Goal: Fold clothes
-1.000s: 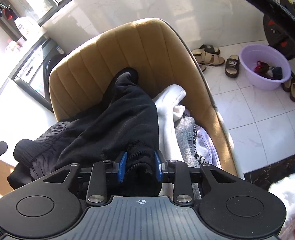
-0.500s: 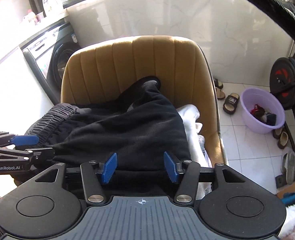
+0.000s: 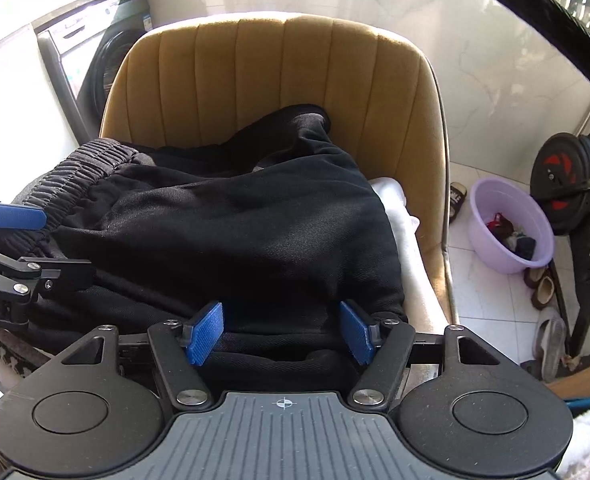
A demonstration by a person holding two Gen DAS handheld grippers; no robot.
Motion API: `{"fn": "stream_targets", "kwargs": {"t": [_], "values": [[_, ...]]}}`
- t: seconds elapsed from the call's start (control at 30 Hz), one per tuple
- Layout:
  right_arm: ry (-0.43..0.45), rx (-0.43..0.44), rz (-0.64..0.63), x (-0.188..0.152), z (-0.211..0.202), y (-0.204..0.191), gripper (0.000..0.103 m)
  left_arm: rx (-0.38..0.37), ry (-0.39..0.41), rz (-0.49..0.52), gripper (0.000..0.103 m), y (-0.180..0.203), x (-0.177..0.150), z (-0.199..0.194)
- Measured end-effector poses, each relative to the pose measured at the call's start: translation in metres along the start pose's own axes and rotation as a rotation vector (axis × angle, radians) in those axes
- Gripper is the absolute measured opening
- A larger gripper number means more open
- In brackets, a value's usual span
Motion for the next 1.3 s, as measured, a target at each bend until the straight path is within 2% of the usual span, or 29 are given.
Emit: {"fn": "stream_targets", "kwargs": {"t": [0.2, 0.3, 0.37, 0.47, 0.53, 0.6, 0.67, 0.8, 1.0, 1.1, 1.2, 1.3], "values": [[-0.008, 0.001, 0.000, 0.000, -0.004, 0.000, 0.064, 0.026, -0.026, 0.035, 0.102, 0.011, 0.004, 0.004], [0.019, 0.021, 0.043, 0.008, -0.021, 0.002, 0.080, 0.083, -0.032, 0.051, 0.102, 0.017, 0.010, -0.007], [0.082, 0.010, 0.071, 0.008, -0.039, 0.005, 0.097, 0.123, -0.019, 0.050, 0.102, 0.019, 0.012, -0.018], [0.109, -0.077, 0.041, 0.004, -0.045, 0.008, 0.098, 0.142, -0.023, 0.061, 0.103, 0.020, 0.007, -0.022], [0.048, -0.125, 0.044, -0.002, -0.034, 0.013, 0.097, 0.165, -0.064, 0.090, 0.103, 0.020, -0.003, -0.009], [-0.011, -0.149, 0.061, -0.010, -0.019, 0.020, 0.097, 0.197, -0.056, 0.151, 0.103, 0.025, -0.012, -0.003], [-0.056, -0.161, 0.086, -0.018, -0.009, 0.024, 0.097, 0.204, -0.052, 0.169, 0.103, 0.029, -0.011, -0.002], [-0.050, -0.154, 0.151, -0.017, -0.012, 0.021, 0.101, 0.169, -0.061, 0.141, 0.103, 0.023, -0.006, -0.005], [0.020, -0.194, 0.164, 0.001, -0.047, 0.024, 0.102, 0.094, -0.067, 0.074, 0.103, 0.010, 0.002, -0.012], [0.019, -0.211, 0.167, 0.009, -0.064, 0.029, 0.102, 0.042, -0.055, 0.012, 0.103, -0.001, 0.003, -0.018], [0.025, -0.222, 0.232, 0.010, -0.081, 0.038, 0.102, -0.022, -0.031, -0.080, 0.103, -0.015, 0.005, -0.023], [0.025, -0.219, 0.311, 0.009, -0.093, 0.048, 0.102, -0.066, -0.014, -0.124, 0.103, -0.025, 0.005, -0.023]]}}
Point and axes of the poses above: each gripper's, at about its wrist camera, not at the fingertips, and z roughly the way its jaws point, y to its right, x to its top, the point moved 2 cm from there along z, roughly the way its jaws point, and after that the axes turned 4 degrees about -x, right-handed, at the moved point
